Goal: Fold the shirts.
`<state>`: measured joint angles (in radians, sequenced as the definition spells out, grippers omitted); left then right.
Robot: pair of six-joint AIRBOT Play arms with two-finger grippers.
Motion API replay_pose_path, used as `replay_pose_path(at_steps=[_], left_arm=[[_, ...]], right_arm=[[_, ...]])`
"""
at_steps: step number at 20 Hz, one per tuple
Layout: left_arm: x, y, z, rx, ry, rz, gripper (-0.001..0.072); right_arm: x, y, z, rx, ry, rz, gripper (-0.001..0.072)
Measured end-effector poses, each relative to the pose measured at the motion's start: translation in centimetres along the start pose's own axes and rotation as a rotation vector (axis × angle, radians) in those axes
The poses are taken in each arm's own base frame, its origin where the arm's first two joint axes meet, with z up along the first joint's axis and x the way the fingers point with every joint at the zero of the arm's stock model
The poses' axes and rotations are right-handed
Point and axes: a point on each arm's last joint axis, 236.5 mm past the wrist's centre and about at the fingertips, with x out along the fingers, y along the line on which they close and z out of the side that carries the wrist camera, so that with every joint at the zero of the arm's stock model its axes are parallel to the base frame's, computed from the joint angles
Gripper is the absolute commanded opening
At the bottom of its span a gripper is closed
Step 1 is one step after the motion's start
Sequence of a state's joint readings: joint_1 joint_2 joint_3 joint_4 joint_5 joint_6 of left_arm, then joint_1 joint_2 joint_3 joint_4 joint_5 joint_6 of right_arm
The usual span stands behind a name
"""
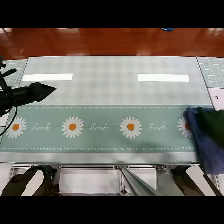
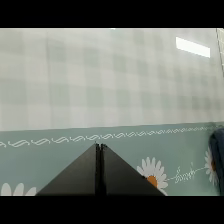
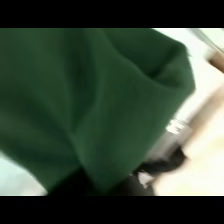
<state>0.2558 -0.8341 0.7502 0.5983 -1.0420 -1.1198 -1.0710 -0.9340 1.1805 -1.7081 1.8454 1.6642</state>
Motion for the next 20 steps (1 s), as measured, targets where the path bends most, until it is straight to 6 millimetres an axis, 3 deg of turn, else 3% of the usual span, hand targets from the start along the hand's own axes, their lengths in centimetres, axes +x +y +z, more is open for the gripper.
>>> replay_pose_path(at_steps=[5,6,7,8,10,12,14,16,17,18,19,20], left_arm=[[0.3,0.6,0.7,0.017,-0.013,0.015,0.0017],[0.3,0.6,1.3,0.024,-0.02,0.018,0.0017],[0.3,0.6,2.6,0.038,-0.041,0.023,0.0017],[0.1,0.2,4.2,0.054,-0.063,0.021,0.0017],[-0.5,-1.5,8.2,0.098,-0.113,0.007,0.0016],[-1.3,-4.6,12.4,0.148,-0.161,-0.031,0.0016],[-1.1,-8.7,15.3,0.203,-0.177,-0.085,0.0016],[0.7,-11.9,15.1,0.272,-0.112,-0.097,0.0016],[2.1,-12.2,13.6,0.307,-0.041,-0.067,0.0017],[3.7,-11.6,11.7,0.343,0.044,-0.009,0.0017],[4.8,-10.1,9.6,0.366,0.127,0.069,0.0017],[5.6,-7.5,7.8,0.37,0.199,0.174,0.0017]], right_arm=[[2.3,-2.1,-1.6,0.035,0.049,-0.087,0.0391],[2.5,-1.5,-1.3,0.033,0.041,-0.065,0.0268],[2.5,-0.3,-0.8,0.027,0.03,-0.013,0.008],[2.1,1.7,0.1,0.013,0.002,0.07,0.0026],[-0.3,8.8,2.4,-0.086,-0.097,0.335,0.0026],[-6.0,18.3,3.3,-0.282,-0.245,0.633,0.0026],[-12.2,27.4,0.5,-0.52,-0.37,0.862,0.0026],[-15.6,35.0,-5.2,-0.754,-0.423,0.976,0.0026],[-15.5,38.0,-8.5,-0.874,-0.421,0.972,0.0026],[-14.1,40.1,-11.2,-0.976,-0.404,0.923,0.0025],[-11.7,41.5,-13.3,-1.064,-0.378,0.835,0.0025],[-8.5,41.8,-14.1,-1.126,-0.349,0.696,0.0025]])
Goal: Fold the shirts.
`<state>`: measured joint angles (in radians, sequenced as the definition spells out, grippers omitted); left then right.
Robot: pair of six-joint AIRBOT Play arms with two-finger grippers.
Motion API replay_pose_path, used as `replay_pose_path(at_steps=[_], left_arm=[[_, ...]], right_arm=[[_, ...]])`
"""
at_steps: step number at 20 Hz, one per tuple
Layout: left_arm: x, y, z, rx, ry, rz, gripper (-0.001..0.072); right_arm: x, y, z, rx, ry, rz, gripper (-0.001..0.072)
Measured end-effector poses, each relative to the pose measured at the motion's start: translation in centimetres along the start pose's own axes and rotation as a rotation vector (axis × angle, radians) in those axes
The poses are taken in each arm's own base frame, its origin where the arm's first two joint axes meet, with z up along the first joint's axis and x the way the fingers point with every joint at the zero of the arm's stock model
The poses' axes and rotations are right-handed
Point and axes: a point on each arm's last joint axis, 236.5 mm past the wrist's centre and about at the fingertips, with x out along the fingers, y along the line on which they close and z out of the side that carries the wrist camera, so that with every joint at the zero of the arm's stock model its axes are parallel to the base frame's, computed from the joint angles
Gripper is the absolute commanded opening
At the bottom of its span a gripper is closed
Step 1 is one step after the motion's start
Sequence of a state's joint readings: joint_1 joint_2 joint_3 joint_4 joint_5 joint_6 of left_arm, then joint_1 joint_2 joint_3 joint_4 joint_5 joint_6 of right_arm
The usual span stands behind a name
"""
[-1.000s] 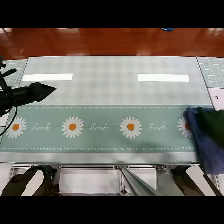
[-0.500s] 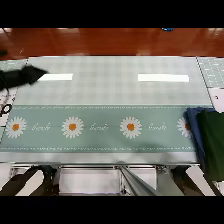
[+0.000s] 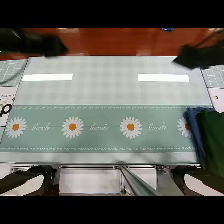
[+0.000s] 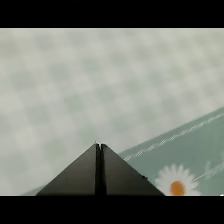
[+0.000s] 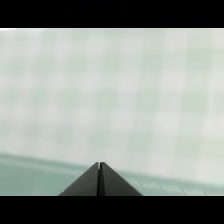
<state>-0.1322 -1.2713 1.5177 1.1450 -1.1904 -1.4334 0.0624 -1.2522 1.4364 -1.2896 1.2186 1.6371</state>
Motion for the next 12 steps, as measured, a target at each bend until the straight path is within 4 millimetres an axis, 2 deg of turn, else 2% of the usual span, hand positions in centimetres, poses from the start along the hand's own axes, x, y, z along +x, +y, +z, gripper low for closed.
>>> replay_pose_path(at_steps=[2,4,5,8,12], left_arm=[[1.5,3.8,-4.6,-0.046,0.137,0.15,0.0018],[2.5,5.4,-7.9,-0.114,0.198,0.188,0.0018],[3.0,5.8,-9.2,-0.144,0.212,0.186,0.0018],[4.2,6.4,-11.2,-0.198,0.235,0.18,0.0018],[4.6,7.1,-12.1,-0.221,0.238,0.192,0.0018]], right_arm=[[3.0,-2.6,-3.8,-0.053,0.191,-0.176,0.0025],[4.3,-4.4,-6.4,-0.062,0.31,-0.271,0.0025],[4.7,-4.7,-7.2,-0.063,0.341,-0.288,0.0025],[5.6,-4.8,-8.4,-0.063,0.39,-0.304,0.0025],[6.1,-4.9,-8.7,-0.047,0.398,-0.31,0.0026]])
